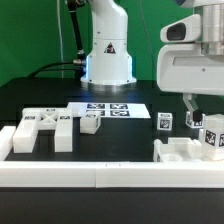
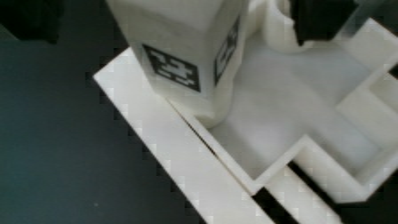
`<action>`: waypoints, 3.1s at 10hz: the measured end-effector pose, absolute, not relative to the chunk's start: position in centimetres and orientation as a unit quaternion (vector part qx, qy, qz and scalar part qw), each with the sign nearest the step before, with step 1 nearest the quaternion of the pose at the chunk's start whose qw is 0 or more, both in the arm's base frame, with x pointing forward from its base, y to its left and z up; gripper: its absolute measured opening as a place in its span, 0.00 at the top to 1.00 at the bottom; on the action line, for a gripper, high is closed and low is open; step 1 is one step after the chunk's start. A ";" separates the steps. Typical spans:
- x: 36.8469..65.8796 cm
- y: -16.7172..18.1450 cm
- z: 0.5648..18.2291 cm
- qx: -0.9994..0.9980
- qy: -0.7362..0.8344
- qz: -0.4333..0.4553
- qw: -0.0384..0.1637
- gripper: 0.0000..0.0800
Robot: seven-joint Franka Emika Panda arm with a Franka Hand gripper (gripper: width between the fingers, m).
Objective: Assemble chair
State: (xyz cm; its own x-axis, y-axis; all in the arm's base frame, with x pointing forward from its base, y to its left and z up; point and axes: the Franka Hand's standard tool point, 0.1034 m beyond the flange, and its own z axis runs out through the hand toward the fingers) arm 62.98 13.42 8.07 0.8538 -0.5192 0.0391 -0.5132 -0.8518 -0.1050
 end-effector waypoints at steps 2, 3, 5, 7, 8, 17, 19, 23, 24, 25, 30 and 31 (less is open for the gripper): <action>62.9 13.4 8.0 -0.980 0.193 -0.036 0.041 0.19; 62.9 13.4 8.0 -0.987 0.150 -0.037 0.039 0.19; 62.9 13.4 8.0 -0.995 0.082 -0.040 0.035 0.19; 62.9 13.3 8.0 -0.999 0.006 -0.043 0.028 0.19; 63.0 13.2 8.0 -0.998 -0.032 -0.044 0.023 0.19; 63.0 12.9 7.9 -0.998 -0.036 -0.045 0.021 0.64; 62.9 12.9 7.9 -0.996 0.072 -0.042 0.028 0.64; 62.9 13.0 7.8 -0.959 0.278 -0.042 0.038 0.64; 62.9 13.1 7.8 -0.946 0.320 -0.043 0.037 0.64; 62.9 13.1 7.8 -0.932 0.358 -0.041 0.038 0.64; 62.9 13.1 7.8 -0.909 0.414 -0.038 0.042 0.61; 62.9 13.2 7.8 -0.911 0.408 -0.036 0.041 0.37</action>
Offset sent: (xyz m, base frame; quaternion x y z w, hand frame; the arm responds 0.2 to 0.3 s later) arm 0.0034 0.0023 -0.0002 -0.0114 -0.0002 -0.2137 0.9768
